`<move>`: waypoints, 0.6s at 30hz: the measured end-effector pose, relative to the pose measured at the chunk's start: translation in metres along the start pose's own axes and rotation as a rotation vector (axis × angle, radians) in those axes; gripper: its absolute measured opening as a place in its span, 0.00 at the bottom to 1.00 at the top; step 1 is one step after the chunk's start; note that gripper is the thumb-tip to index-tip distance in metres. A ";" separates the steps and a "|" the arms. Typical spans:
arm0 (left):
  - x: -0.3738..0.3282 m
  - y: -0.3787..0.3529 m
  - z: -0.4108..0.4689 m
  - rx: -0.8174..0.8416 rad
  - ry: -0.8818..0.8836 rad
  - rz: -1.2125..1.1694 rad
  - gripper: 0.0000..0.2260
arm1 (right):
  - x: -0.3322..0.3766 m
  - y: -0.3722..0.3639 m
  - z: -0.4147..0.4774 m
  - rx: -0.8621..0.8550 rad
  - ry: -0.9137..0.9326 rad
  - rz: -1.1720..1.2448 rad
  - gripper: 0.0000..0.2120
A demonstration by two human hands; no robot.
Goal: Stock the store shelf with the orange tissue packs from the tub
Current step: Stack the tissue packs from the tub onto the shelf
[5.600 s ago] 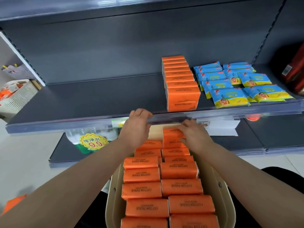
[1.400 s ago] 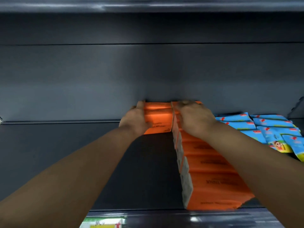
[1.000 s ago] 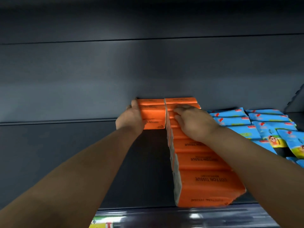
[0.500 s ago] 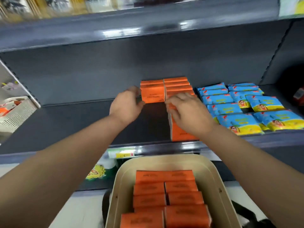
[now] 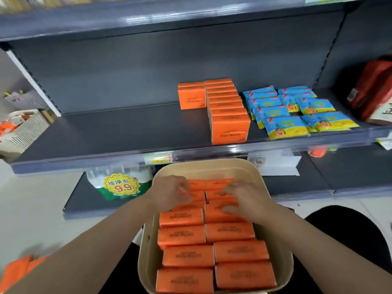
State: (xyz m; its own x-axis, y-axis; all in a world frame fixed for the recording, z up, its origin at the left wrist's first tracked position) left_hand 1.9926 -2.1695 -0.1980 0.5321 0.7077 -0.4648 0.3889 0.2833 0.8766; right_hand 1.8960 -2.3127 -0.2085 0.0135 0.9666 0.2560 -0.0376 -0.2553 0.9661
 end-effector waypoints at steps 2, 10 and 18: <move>0.004 -0.009 -0.007 0.040 0.029 -0.008 0.14 | -0.002 -0.007 0.000 0.028 -0.030 0.019 0.23; 0.011 -0.031 -0.013 0.174 0.043 0.087 0.18 | -0.002 -0.021 0.004 0.126 -0.058 0.027 0.21; 0.020 -0.037 -0.009 0.170 0.063 0.113 0.14 | -0.013 -0.003 0.001 -0.043 -0.116 0.000 0.19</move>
State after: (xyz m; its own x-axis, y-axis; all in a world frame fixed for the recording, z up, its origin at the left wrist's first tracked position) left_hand 1.9818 -2.1601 -0.2387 0.5338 0.7693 -0.3510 0.4530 0.0903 0.8869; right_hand 1.8969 -2.3243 -0.2150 0.1284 0.9569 0.2606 -0.0808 -0.2518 0.9644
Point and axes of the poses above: each hand's wrist, its own z-axis towards the middle knuckle, its own y-axis out of the back of the hand, x = y × z, the point moved 9 cm from there along z, towards the middle knuckle, and after that the axes turned 8 degrees about -x, right-handed, at the moved point
